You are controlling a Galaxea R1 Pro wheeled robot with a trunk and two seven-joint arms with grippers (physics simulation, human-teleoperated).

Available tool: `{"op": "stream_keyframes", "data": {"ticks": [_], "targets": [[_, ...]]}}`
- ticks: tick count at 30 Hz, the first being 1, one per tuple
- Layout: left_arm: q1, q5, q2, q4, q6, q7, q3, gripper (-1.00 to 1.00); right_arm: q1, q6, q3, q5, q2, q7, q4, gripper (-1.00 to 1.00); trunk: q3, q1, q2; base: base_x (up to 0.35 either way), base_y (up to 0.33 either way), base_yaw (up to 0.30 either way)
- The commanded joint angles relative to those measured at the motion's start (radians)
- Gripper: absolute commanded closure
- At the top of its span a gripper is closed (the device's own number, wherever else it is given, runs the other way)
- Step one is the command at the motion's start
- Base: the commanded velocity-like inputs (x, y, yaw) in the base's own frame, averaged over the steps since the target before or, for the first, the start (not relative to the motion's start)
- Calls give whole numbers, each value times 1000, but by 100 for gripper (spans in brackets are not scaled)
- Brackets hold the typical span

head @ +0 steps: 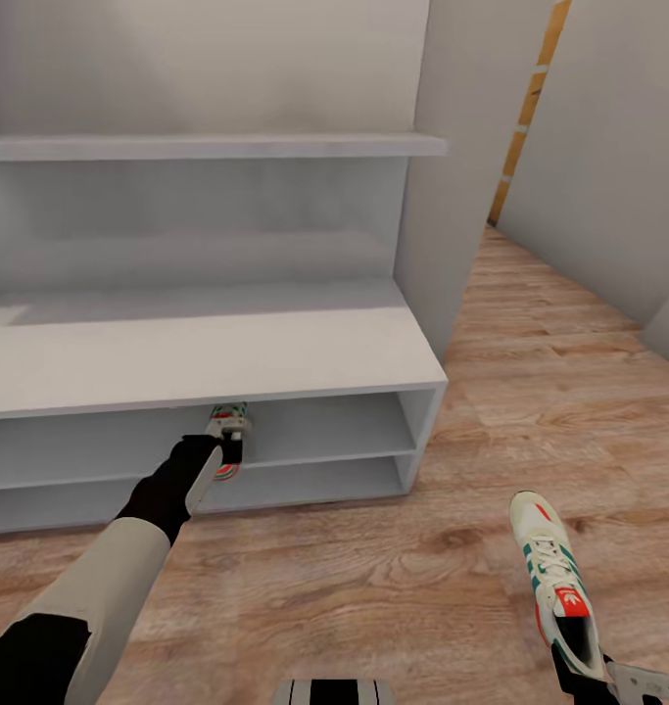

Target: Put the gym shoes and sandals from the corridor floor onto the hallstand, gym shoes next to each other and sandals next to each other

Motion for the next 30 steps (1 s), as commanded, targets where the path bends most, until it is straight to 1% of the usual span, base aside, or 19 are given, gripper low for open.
{"op": "stream_keyframes", "data": {"ticks": [1, 8, 14, 23, 30], "targets": [[0, 6, 2, 55, 3, 8, -5, 100, -2, -6, -6, 9, 1, 4, -1, 100, -1, 1, 0, 117, 0, 0], [1, 6, 4, 54, 3, 8, -1, 100, -2, -6, -5, 9, 1, 4, -1, 100, -1, 1, 0, 39, 0, 0], [1, 6, 6, 54, 2, 8, 0, 100, -2, -6, -6, 9, 1, 4, -1, 100, -1, 1, 0, 184, 0, 0], [1, 6, 7, 54, 1, 8, 0, 100, -2, -6, -7, 9, 1, 4, -1, 100, -1, 1, 0, 27, 0, 0], [1, 7, 9, 53, 0, 8, 1, 100, -2, -6, -7, 9, 1, 4, -1, 100, -1, 1, 0, 86, 0, 0]]}}
